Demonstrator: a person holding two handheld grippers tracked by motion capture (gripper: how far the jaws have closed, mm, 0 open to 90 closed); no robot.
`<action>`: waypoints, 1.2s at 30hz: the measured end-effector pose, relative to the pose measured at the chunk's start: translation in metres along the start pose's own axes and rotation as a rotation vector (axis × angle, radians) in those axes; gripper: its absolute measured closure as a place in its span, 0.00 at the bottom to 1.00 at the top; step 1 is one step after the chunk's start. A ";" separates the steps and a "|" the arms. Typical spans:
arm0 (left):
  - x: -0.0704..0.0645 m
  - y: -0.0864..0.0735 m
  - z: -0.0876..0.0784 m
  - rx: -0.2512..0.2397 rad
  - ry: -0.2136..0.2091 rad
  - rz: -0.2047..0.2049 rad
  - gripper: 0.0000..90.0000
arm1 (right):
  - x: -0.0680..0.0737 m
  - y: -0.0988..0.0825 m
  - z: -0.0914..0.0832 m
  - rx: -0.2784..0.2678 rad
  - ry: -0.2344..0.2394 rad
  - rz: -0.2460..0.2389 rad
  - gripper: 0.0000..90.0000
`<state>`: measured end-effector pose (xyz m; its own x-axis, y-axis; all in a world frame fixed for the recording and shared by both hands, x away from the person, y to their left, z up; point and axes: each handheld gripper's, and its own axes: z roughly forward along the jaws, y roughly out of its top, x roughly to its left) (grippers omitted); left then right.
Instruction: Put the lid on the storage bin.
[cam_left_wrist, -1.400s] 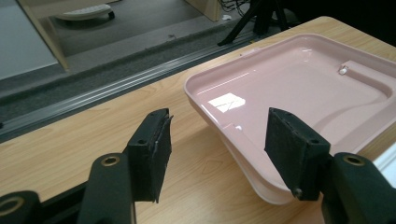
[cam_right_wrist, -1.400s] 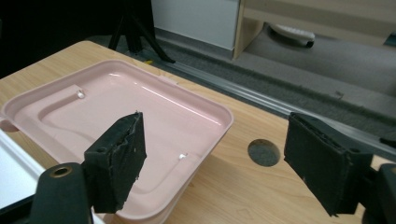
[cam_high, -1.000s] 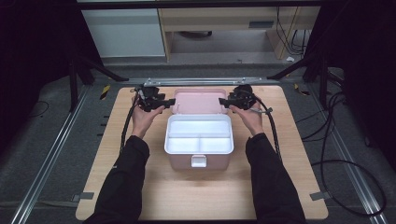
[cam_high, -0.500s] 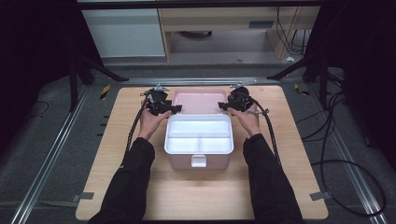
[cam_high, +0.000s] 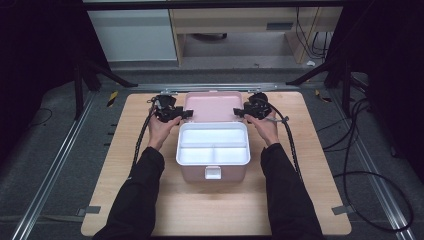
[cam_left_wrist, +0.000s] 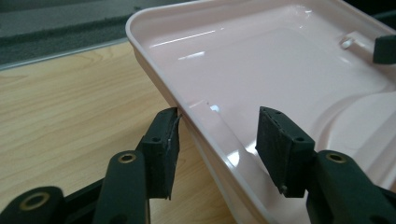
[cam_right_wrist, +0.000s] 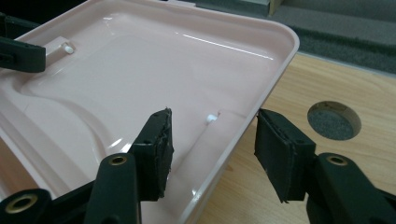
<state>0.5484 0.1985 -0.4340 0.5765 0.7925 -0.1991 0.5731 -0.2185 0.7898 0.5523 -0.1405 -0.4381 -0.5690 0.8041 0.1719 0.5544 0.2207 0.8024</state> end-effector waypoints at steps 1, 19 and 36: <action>0.000 0.001 -0.003 -0.022 -0.005 -0.007 0.56 | 0.000 0.001 -0.002 -0.010 0.006 -0.001 0.53; -0.033 0.022 -0.068 -0.131 0.001 0.163 0.63 | 0.027 0.026 -0.067 -0.185 0.030 -0.075 0.58; -0.052 0.008 -0.097 -0.127 0.035 0.225 0.74 | 0.056 0.025 -0.100 -0.137 -0.044 -0.187 0.66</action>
<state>0.4665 0.2102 -0.3613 0.6593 0.7519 0.0080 0.3542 -0.3199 0.8788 0.4735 -0.1451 -0.3512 -0.6252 0.7804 -0.0096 0.3526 0.2934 0.8886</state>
